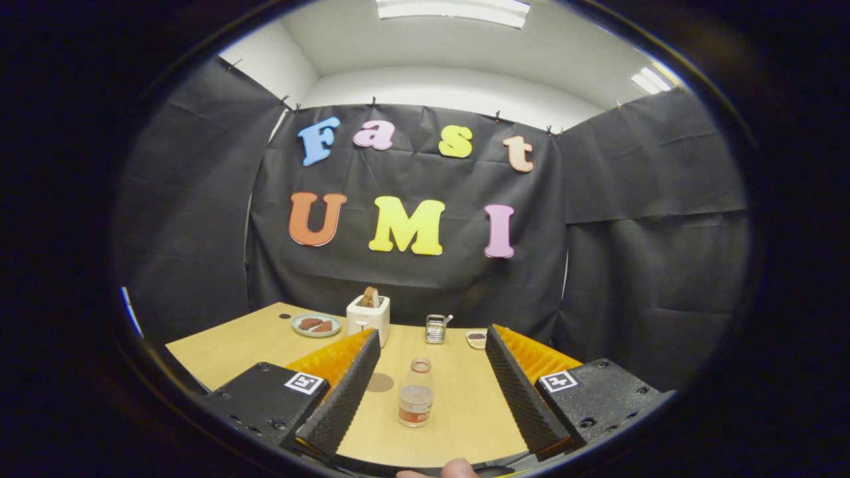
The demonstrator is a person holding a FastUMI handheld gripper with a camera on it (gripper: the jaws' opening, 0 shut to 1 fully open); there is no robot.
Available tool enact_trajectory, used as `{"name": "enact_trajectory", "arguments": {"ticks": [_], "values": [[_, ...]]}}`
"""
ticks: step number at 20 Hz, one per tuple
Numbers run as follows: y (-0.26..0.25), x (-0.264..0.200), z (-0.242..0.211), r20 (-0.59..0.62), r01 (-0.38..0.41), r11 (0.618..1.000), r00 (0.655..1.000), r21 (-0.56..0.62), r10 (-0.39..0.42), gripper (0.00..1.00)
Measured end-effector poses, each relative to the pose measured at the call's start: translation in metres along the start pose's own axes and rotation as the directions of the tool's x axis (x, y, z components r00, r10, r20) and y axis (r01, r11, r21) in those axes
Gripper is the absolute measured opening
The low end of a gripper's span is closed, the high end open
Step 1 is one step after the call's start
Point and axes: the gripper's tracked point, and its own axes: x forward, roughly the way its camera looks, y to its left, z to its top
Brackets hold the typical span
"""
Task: Take the bottle from table, then pour the juice into the cup, finally place the bottle on the coaster
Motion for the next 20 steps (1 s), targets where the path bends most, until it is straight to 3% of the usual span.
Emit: {"name": "enact_trajectory", "arguments": {"ticks": [8,12,20], "values": [[0.007,0.003,-0.062,-0.075,-0.042,0.999,0.996,-0.007,0.041,1.0],[0.021,0.011,-0.112,-0.155,-0.086,0.995,0.984,0.05,0.093,1.0],[0.029,0.058,-0.19,-0.282,-0.092,0.991,0.952,0.093,0.115,1.0]]}}
